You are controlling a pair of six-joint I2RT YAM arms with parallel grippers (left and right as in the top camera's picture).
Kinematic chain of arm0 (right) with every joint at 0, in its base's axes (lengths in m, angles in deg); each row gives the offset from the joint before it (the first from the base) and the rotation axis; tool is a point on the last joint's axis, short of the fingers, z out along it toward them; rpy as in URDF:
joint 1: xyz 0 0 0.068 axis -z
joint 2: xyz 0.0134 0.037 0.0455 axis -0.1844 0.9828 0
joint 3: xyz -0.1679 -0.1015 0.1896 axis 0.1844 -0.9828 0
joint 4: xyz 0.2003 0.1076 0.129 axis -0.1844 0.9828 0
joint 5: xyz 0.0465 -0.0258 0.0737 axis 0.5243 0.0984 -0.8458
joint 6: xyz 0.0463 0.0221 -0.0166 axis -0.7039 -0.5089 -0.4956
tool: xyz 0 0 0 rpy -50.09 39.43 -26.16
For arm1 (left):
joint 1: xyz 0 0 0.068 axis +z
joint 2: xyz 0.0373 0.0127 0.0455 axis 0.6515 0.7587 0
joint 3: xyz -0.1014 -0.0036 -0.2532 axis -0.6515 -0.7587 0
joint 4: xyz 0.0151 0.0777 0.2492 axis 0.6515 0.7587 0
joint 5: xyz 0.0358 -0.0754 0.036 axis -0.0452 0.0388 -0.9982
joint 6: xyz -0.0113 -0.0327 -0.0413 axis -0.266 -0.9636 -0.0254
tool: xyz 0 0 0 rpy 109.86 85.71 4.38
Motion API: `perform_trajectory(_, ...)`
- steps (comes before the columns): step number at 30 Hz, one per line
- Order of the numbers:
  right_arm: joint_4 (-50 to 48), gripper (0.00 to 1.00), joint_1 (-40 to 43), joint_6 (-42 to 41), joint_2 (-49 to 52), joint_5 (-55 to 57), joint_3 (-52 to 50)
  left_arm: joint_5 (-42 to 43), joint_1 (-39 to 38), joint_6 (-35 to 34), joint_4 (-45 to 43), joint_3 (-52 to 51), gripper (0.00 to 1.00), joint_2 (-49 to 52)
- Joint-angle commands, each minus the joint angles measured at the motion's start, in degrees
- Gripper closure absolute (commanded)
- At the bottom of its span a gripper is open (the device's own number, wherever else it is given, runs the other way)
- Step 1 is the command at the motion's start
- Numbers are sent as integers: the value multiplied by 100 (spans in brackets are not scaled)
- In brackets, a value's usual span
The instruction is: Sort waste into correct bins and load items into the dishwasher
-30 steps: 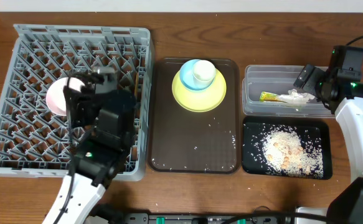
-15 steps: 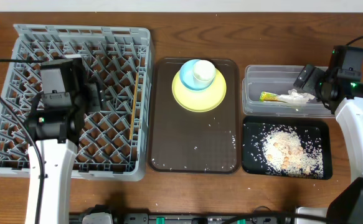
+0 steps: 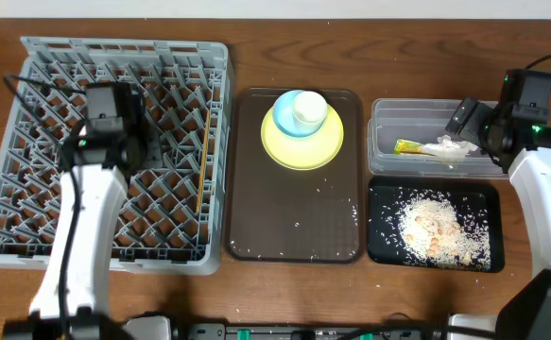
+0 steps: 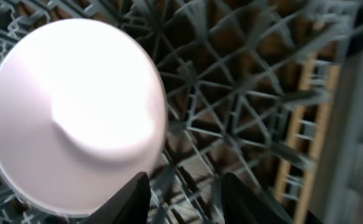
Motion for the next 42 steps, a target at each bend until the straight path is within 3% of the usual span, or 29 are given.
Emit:
perform_trajectory(1, 7, 1, 48, -35, -20, 26, 24, -457, 20, -33, -140, 9, 65, 426)
perform_trajectory(8, 7, 1, 48, -35, -20, 24, 24, -476, 24, -31, -225, 9, 74, 909)
perform_trajectory(15, 7, 1, 48, -35, -20, 26, 24, -529, 24, 4, -199, 9, 74, 916)
perform_trajectory(21, 9, 1, 48, -35, -20, 24, 24, -1233, 24, 11, -518, 9, 73, 922)
perform_trajectory(28, 7, 1, 48, -35, -20, 24, 24, -1231, 24, 11, -544, -11, 74, 977)
perform_trajectory(32, 7, 1, 48, -35, -20, 26, 24, -1231, 24, 11, -546, -17, 92, 1099)
perform_trajectory(42, 9, 1, 48, -35, -20, 24, 24, -949, 201, -291, -457, 234, 92, 715)
